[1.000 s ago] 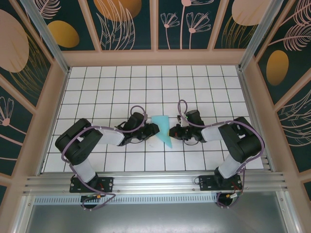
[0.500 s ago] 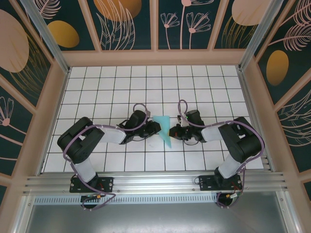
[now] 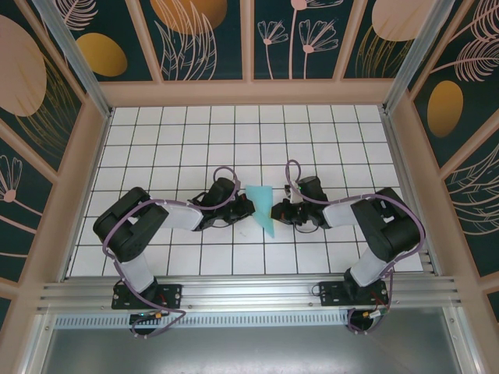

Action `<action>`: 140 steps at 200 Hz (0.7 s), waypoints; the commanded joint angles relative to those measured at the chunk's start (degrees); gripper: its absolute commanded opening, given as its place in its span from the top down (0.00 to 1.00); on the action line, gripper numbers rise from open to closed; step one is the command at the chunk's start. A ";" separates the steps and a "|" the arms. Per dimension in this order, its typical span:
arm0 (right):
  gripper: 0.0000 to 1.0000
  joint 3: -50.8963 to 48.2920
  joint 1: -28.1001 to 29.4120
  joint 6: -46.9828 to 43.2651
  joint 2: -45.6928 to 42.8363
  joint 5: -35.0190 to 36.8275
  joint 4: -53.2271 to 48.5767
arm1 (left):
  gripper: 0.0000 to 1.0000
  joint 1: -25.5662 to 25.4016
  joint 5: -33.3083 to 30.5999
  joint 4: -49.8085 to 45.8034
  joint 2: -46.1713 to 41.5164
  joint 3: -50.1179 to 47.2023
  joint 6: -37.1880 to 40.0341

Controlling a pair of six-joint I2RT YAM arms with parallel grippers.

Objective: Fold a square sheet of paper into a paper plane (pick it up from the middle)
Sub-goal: Fold the wing for the fifth time at the center of the table.

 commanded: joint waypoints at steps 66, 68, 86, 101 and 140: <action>0.86 -0.41 -0.30 -1.00 -1.76 6.84 -7.43 | 1.00 -0.21 -2.20 -4.13 1.14 3.03 0.12; 0.86 -0.32 -0.26 -1.09 -1.73 6.79 -7.62 | 1.00 -0.15 -2.17 -4.07 1.12 3.08 0.12; 0.86 0.32 -0.30 -2.06 -1.76 6.91 -8.96 | 1.00 -0.20 -2.42 -3.69 1.09 2.63 -0.50; 0.86 0.32 -0.30 -2.25 -2.38 7.18 -9.35 | 1.00 -0.17 -2.55 -3.35 0.70 2.17 -0.63; 0.84 -0.05 -0.39 -2.90 -7.38 9.05 -9.86 | 1.00 -0.18 -4.44 -5.51 -0.85 1.67 0.53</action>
